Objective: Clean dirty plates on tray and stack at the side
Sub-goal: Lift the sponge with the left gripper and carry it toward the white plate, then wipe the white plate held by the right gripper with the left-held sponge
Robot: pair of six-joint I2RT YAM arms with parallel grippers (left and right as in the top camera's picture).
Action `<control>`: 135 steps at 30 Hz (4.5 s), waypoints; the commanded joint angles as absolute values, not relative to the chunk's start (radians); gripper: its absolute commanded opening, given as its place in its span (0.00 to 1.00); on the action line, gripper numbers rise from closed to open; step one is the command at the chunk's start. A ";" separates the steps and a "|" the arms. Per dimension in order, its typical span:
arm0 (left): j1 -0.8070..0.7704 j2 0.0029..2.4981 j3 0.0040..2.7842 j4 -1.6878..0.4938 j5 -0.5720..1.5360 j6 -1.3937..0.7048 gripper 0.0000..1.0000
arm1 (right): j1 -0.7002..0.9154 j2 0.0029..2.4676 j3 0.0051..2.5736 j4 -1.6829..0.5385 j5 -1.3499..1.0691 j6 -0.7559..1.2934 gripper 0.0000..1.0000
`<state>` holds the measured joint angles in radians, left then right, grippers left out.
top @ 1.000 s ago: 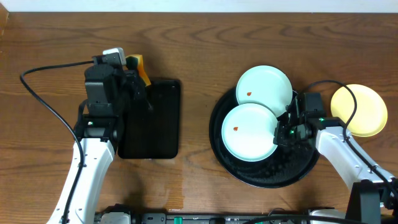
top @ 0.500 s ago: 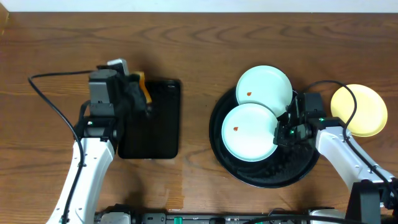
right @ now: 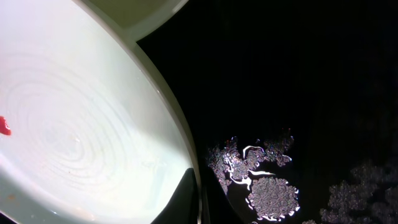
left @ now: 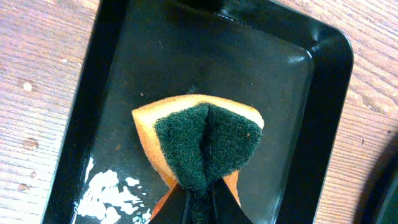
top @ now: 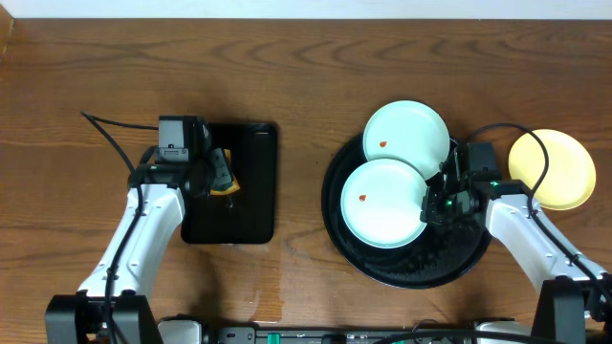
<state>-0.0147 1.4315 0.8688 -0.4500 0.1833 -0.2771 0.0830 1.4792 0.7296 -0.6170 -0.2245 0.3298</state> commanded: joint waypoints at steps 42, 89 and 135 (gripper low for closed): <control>-0.548 1.626 1.070 -0.227 0.532 -0.634 0.08 | 0.121 1.489 0.723 -0.625 -0.214 0.336 0.01; -0.704 1.592 1.082 -0.268 0.159 -0.516 0.08 | 0.121 1.489 0.723 -0.643 -0.213 0.336 0.01; -0.797 1.861 1.081 -0.148 0.301 -0.460 0.08 | 0.121 1.489 0.723 -0.644 -0.213 0.336 0.02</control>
<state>-0.8013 1.8290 1.0630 -0.1493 0.3058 -0.4706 0.1139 1.4792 0.7296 -0.6422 -0.2276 0.3298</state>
